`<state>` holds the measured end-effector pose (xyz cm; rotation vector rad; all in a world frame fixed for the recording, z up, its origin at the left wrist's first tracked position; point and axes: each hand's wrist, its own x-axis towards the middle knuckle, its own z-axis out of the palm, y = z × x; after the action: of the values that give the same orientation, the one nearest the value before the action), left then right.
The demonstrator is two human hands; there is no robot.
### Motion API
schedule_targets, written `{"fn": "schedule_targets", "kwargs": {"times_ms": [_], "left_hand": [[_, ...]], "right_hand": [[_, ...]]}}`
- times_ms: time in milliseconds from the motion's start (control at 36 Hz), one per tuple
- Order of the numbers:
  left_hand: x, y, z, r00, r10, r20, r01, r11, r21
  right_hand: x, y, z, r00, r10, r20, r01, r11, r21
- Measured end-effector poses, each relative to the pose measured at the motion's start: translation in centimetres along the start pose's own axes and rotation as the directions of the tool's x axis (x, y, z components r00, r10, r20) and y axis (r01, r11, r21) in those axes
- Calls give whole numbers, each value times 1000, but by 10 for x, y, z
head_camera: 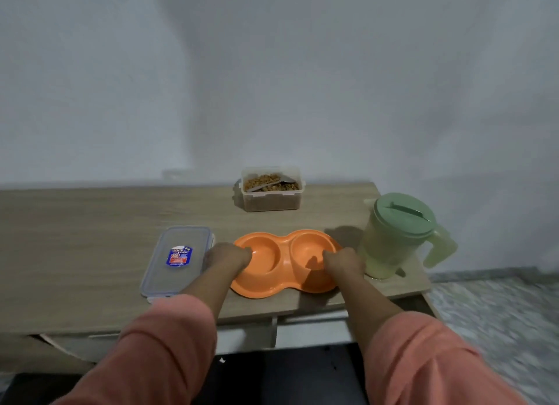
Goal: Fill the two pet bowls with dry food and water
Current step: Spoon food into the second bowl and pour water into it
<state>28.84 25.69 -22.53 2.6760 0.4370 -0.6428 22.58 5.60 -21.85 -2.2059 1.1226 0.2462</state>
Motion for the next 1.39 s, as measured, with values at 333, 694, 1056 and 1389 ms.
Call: {"fn": "schedule_targets", "kwargs": {"times_ms": [333,694,1056,1389], "left_hand": [[54,44,-34,996,61,-71,-85,909,-408],[120,69,-37,991,105,-85,-134,833,-537],[128,71,-13,983,146,-115,-185,709,-680],[53,61,-43,969,110,-219,-245,490,-837]], "right_hand": [[19,-79,-14,960,-280,-19,280,958,52],[72,-144,1,966,-247,75,237,964,124],[94,-155,19,991,-30,131,-20,930,366],[42,-137,-2,982,-143,-120,175,927,332]]}}
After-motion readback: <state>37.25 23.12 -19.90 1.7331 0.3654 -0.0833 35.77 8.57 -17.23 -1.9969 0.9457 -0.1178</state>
